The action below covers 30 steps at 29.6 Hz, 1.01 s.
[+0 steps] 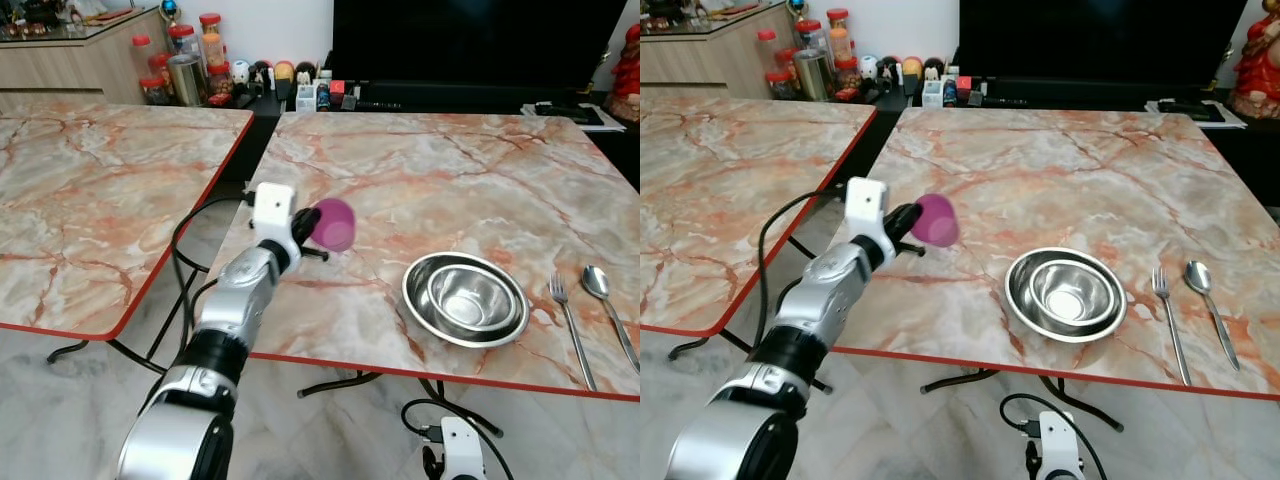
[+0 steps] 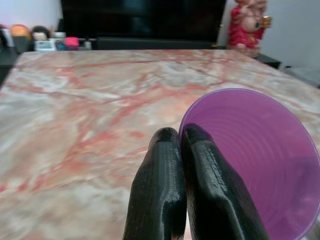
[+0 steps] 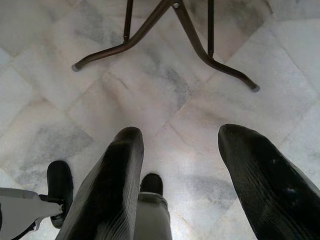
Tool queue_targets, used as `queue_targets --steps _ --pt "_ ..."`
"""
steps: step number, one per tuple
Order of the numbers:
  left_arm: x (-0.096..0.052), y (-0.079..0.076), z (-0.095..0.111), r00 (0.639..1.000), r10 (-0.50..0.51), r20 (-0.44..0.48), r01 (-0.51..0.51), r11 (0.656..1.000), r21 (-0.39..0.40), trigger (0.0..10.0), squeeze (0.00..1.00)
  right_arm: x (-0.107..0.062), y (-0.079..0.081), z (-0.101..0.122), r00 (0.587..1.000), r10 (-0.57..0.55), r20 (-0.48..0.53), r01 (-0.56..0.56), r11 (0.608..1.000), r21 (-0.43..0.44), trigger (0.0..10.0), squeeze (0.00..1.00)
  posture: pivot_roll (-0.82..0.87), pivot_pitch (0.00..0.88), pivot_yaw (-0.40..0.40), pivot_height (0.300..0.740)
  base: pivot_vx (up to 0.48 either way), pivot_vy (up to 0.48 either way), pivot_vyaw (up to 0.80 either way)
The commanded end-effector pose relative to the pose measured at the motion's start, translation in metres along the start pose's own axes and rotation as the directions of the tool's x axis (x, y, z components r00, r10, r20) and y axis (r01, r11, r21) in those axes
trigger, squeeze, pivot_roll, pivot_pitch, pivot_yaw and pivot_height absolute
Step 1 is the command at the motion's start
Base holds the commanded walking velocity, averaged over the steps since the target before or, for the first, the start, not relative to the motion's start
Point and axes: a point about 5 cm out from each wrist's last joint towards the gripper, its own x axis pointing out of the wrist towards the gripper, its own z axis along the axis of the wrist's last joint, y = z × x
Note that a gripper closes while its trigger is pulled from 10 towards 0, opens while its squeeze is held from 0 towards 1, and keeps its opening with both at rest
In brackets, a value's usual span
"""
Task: Setting the table
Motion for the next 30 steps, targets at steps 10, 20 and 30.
queue_targets --steps 10,20,30 --pt "0.018 -0.020 -0.010 0.978 -0.011 -0.209 0.023 0.998 0.054 10.0 0.00 -0.001 0.003 -0.001 1.000 0.005 0.007 -0.005 1.000 -0.005 10.0 0.00 -0.03 0.000 0.021 0.736 0.000 0.000 0.00" --pt "0.025 -0.027 -0.003 0.983 0.015 -0.181 -0.004 0.998 0.063 10.0 0.00 -0.002 0.004 -0.005 1.000 0.003 -0.001 -0.003 1.000 -0.001 10.0 0.00 -0.03 0.000 0.028 0.736 0.000 0.000 0.00" --pt "0.030 -0.028 0.003 0.980 0.044 -0.196 -0.034 0.998 0.055 10.0 0.00 -0.001 0.008 -0.001 1.000 0.006 0.004 -0.006 1.000 0.005 10.0 0.00 -0.03 0.000 0.044 0.736 0.000 0.000 0.00"
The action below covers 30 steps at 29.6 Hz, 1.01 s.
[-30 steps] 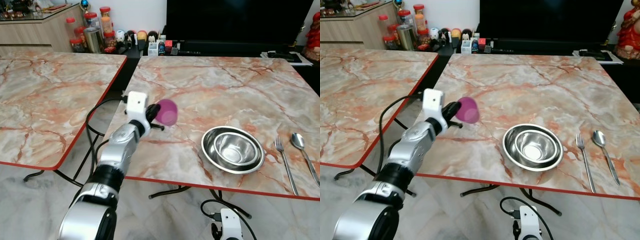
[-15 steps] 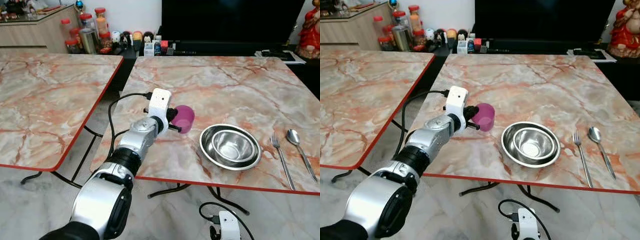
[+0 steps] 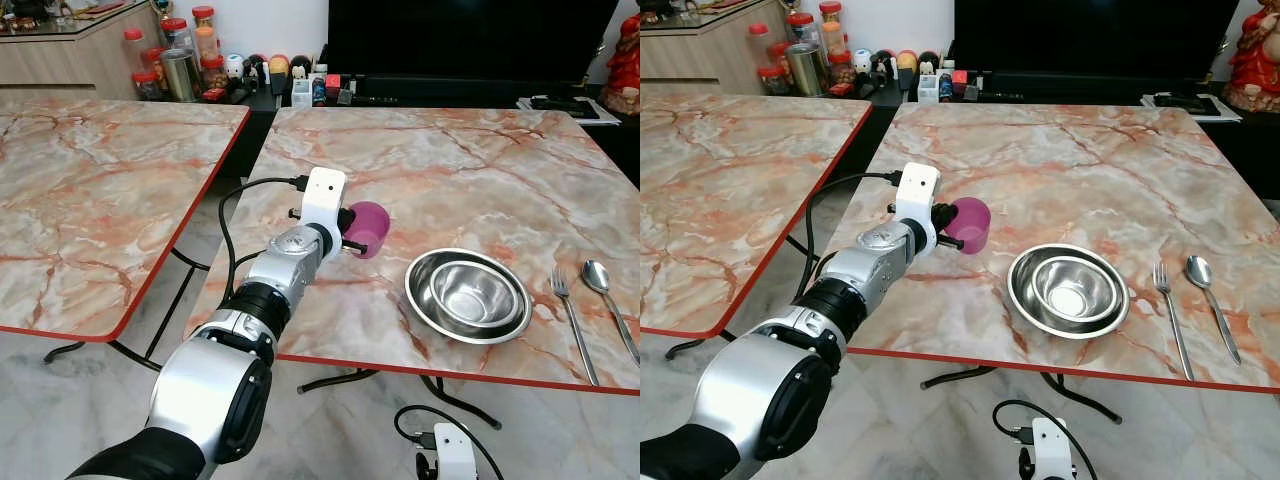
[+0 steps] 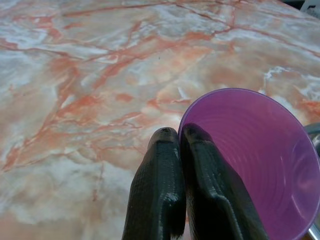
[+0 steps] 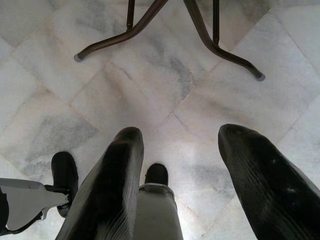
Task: Setting the table
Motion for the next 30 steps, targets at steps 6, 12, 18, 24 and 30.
queue_targets --steps 6,12,18,24,30 --pt "0.003 -0.007 0.007 1.000 -0.009 -0.007 0.009 1.000 0.023 10.0 0.00 0.001 0.001 0.006 1.000 -0.007 0.018 0.007 1.000 0.011 10.0 0.00 -0.04 0.000 0.049 0.736 0.000 0.000 0.00" --pt "0.004 -0.008 0.005 1.000 -0.002 -0.029 0.003 1.000 0.029 10.0 0.00 0.001 0.000 0.005 1.000 -0.009 0.016 0.009 1.000 0.010 10.0 0.00 -0.04 0.000 0.047 0.736 0.000 0.000 0.00" --pt "0.004 -0.009 0.004 0.999 -0.004 -0.037 0.005 1.000 0.025 10.0 0.00 0.001 0.000 0.006 1.000 -0.011 0.017 0.010 1.000 0.009 10.0 0.00 -0.04 0.000 0.045 0.736 0.000 0.000 0.00" --pt "0.004 -0.009 -0.005 0.996 0.020 -0.092 -0.017 0.999 0.035 10.0 0.00 0.001 -0.002 0.006 1.000 -0.012 0.018 0.012 1.000 0.004 10.0 0.00 -0.04 0.000 0.040 0.736 0.000 0.000 0.00" --pt "0.004 -0.010 -0.012 0.993 0.028 -0.117 -0.023 0.999 0.040 10.0 0.00 0.001 -0.002 0.006 1.000 -0.013 0.017 0.013 1.000 0.003 10.0 0.00 -0.05 0.000 0.040 0.736 0.000 0.000 0.00"
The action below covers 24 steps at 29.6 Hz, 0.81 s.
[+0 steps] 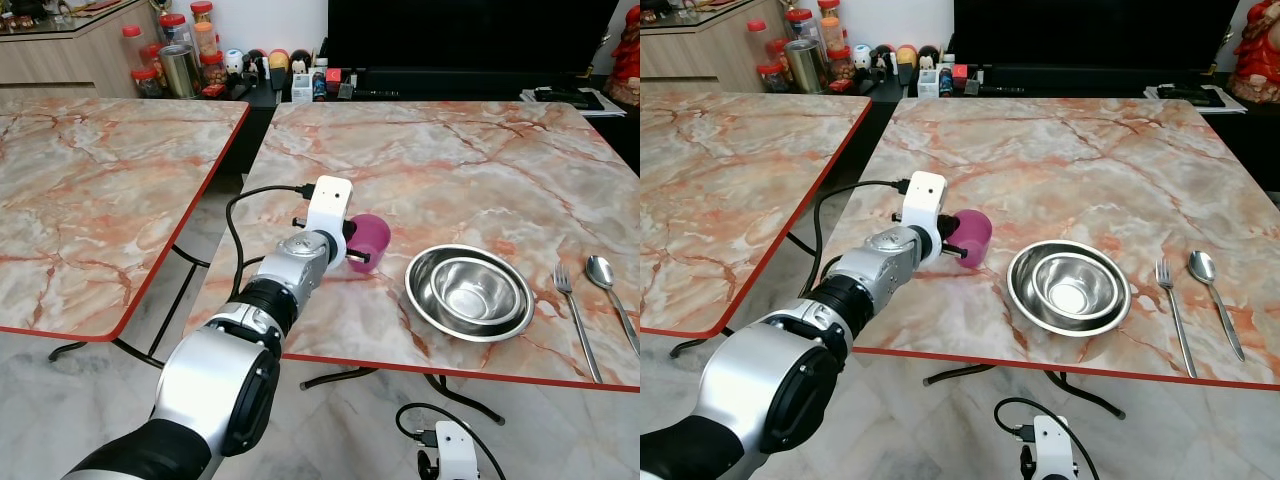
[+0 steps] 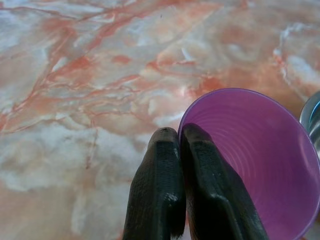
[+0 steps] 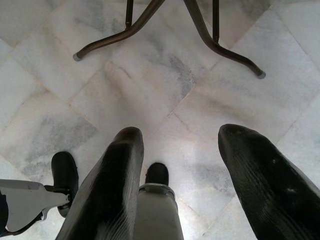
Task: Setting the table
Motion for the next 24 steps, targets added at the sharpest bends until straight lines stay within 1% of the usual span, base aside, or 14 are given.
queue_targets --steps 1,12,13,14,15,24 --pt "0.0005 -0.0022 0.0024 1.000 0.002 -0.007 -0.002 1.000 0.016 10.0 0.00 0.0008 -0.0003 0.0037 1.000 -0.003 0.011 0.003 1.000 0.001 10.0 0.00 -0.05 0.000 0.040 0.736 0.000 0.000 0.00" --pt "0.0000 0.0019 -0.0028 0.999 0.026 -0.021 -0.026 1.000 0.006 10.0 0.00 0.0010 0.0005 0.0043 1.000 -0.001 0.012 0.001 1.000 0.000 10.0 0.00 -0.04 0.000 0.042 0.736 0.000 0.000 0.00" --pt "0.0000 0.0020 -0.0027 0.999 0.026 -0.021 -0.026 1.000 0.005 10.0 0.40 0.0010 0.0005 0.0044 1.000 -0.001 0.012 0.001 1.000 0.000 10.0 0.00 -0.04 0.000 0.042 0.736 0.000 0.000 0.00" --pt "0.0000 0.0021 -0.0027 0.999 0.027 -0.021 -0.027 1.000 0.004 10.0 0.40 0.0010 0.0006 0.0045 1.000 0.000 0.012 0.000 1.000 0.000 10.0 0.00 -0.04 0.000 0.042 0.736 0.000 0.000 0.00" --pt "0.0000 0.0021 -0.0028 0.999 0.027 -0.020 -0.027 1.000 0.002 10.0 1.00 0.0010 0.0005 0.0045 1.000 -0.001 0.012 0.001 1.000 0.001 10.0 0.00 -0.04 0.000 0.042 0.736 0.000 0.000 0.00" --pt "0.0000 0.0026 -0.0031 0.999 0.030 -0.016 -0.030 0.999 -0.012 10.0 1.00 0.0009 0.0011 0.0040 1.000 0.000 0.011 0.000 1.000 0.002 10.0 0.00 -0.04 0.000 0.041 0.736 0.000 0.000 0.00"
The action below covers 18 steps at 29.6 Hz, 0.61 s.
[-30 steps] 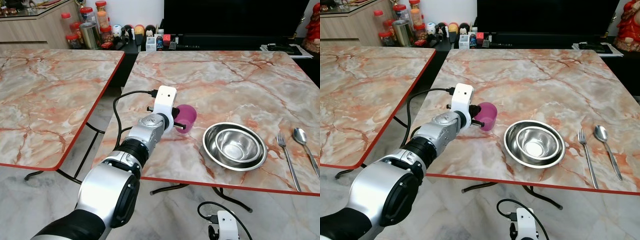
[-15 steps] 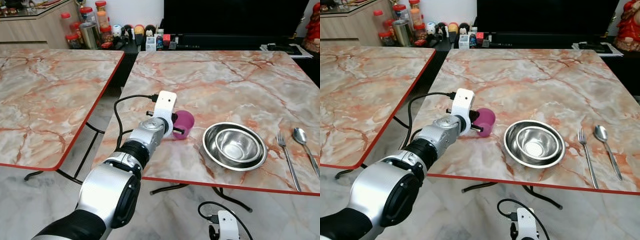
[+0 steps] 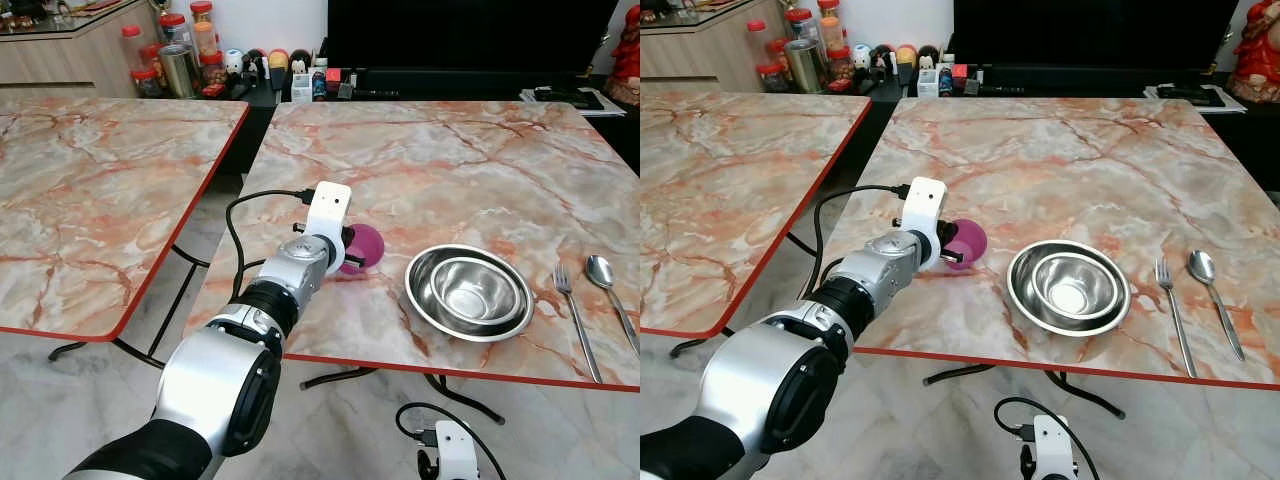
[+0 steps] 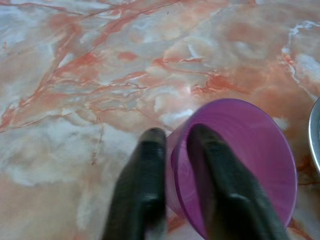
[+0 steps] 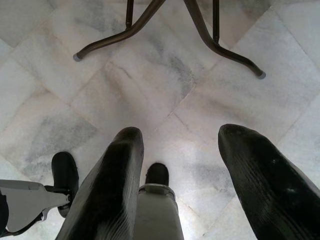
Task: Setting the table
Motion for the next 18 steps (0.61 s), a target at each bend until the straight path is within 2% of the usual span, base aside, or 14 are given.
queue_targets --steps 1,4,5,6,18 --pt "0.000 0.001 -0.003 1.000 0.007 -0.013 -0.007 1.000 -0.005 10.0 1.00 0.001 0.001 0.003 1.000 -0.001 0.009 0.000 1.000 0.001 10.0 0.00 -0.04 0.000 0.041 0.736 0.000 0.000 0.00" --pt "0.000 0.001 -0.002 1.000 0.008 -0.009 -0.008 1.000 -0.009 10.0 1.00 0.001 0.001 0.003 1.000 -0.001 0.009 0.001 1.000 0.000 10.0 0.00 -0.04 0.000 0.039 0.736 0.000 0.000 0.00" --pt "0.000 0.001 -0.001 1.000 0.007 -0.001 -0.007 1.000 -0.014 10.0 0.86 0.001 0.001 0.003 1.000 -0.001 0.009 0.001 1.000 0.000 10.0 0.00 -0.04 0.000 0.039 0.736 0.000 0.000 0.00" --pt "0.000 0.001 -0.001 1.000 0.007 0.003 -0.007 1.000 -0.016 10.0 0.00 0.001 0.001 0.003 1.000 -0.001 0.009 0.001 1.000 0.000 10.0 0.00 -0.04 0.000 0.039 0.736 0.000 0.000 0.00" --pt "0.000 0.002 0.008 0.999 0.005 0.053 -0.004 1.000 -0.020 10.0 0.00 0.001 0.001 0.005 1.000 0.000 0.011 0.000 1.000 -0.003 10.0 0.00 -0.04 0.000 0.036 0.736 0.000 0.000 0.00"
